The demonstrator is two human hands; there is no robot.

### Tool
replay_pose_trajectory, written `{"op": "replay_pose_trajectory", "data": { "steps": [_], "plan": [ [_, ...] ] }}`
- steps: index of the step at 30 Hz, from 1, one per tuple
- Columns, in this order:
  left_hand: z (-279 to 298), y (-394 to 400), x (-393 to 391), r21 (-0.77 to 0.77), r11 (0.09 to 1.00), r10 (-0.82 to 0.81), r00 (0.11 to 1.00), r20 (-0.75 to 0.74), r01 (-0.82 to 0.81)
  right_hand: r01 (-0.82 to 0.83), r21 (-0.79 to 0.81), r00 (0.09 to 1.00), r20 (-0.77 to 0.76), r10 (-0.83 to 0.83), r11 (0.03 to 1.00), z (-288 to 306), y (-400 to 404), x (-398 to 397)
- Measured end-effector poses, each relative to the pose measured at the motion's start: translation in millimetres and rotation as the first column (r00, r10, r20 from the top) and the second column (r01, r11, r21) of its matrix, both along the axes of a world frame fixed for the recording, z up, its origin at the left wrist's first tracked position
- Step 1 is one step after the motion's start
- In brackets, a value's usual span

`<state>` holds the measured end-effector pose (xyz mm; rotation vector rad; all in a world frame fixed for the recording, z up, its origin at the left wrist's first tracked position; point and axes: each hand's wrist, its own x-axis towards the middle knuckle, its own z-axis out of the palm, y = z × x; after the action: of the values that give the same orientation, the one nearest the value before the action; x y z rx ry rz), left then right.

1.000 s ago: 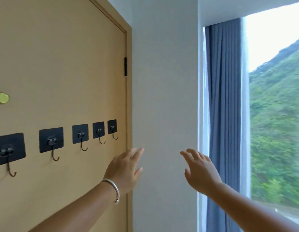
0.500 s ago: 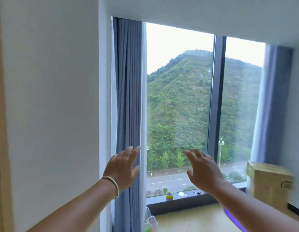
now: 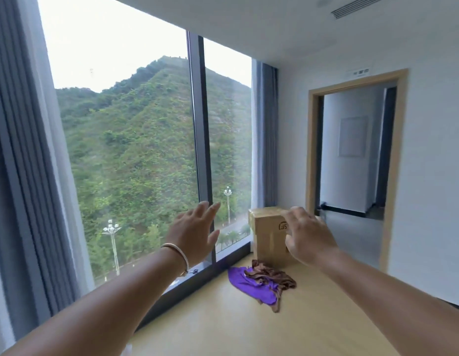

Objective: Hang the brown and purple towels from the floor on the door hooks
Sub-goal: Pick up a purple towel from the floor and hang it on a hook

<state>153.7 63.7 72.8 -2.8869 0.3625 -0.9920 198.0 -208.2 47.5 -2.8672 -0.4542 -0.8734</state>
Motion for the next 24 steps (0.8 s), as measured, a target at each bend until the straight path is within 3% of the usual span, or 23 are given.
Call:
{"op": "replay_pose_trajectory", "data": {
  "steps": [12, 24],
  "plan": [
    [-21.7, -191.4, 109.1, 0.012, 0.982, -0.19, 0.982, -0.023, 0.19, 0.324, -0.026, 0.946, 0.02, -0.323, 0.946, -8.3, -177.0, 5.2],
    [-53.2, -348.2, 176.9, 0.064, 0.89, -0.448, 0.891, -0.071, 0.452, 0.617, -0.043, 0.778, -0.117, -0.618, 0.786, -34.3, -304.7, 0.7]
  ]
}}
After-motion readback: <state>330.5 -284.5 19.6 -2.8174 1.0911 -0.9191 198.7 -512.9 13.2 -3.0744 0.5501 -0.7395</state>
